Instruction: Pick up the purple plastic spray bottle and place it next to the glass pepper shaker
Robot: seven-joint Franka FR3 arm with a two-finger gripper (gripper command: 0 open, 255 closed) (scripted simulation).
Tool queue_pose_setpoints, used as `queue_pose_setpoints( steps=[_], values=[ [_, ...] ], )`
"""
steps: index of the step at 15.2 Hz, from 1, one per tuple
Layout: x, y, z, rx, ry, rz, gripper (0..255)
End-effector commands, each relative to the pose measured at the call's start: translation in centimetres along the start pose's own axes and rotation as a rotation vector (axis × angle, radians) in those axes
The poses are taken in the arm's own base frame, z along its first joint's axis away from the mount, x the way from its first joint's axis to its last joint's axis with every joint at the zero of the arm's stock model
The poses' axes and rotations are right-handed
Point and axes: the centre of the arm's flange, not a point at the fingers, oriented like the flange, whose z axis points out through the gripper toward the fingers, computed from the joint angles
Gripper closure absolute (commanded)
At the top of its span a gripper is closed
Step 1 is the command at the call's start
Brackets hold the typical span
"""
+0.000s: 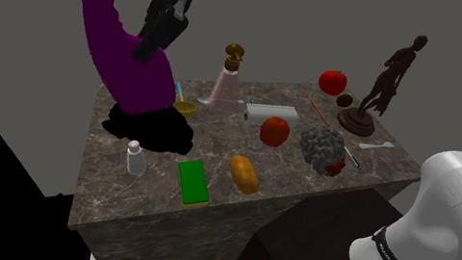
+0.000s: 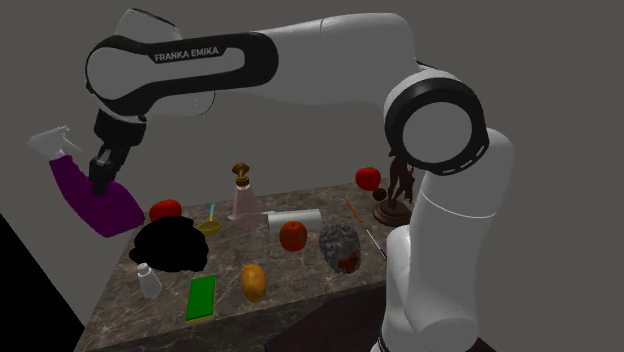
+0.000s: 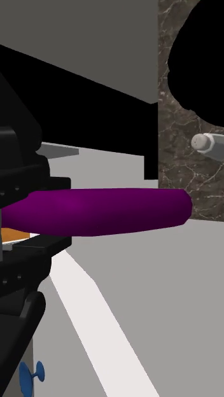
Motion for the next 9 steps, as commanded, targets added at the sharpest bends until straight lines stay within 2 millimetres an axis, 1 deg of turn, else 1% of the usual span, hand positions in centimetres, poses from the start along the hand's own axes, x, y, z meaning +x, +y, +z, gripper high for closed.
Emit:
queue_pose_setpoints(
  steps=[1,2,9],
  values=[
    [2.0,-1.2,1.1,0.0,0.0,0.001,255],
    [2.3,-1.4,1.3,0.0,0.0,0.001,255],
    [0.4,-1.4,4.5,0.0,0.0,0.001,255]
  ],
)
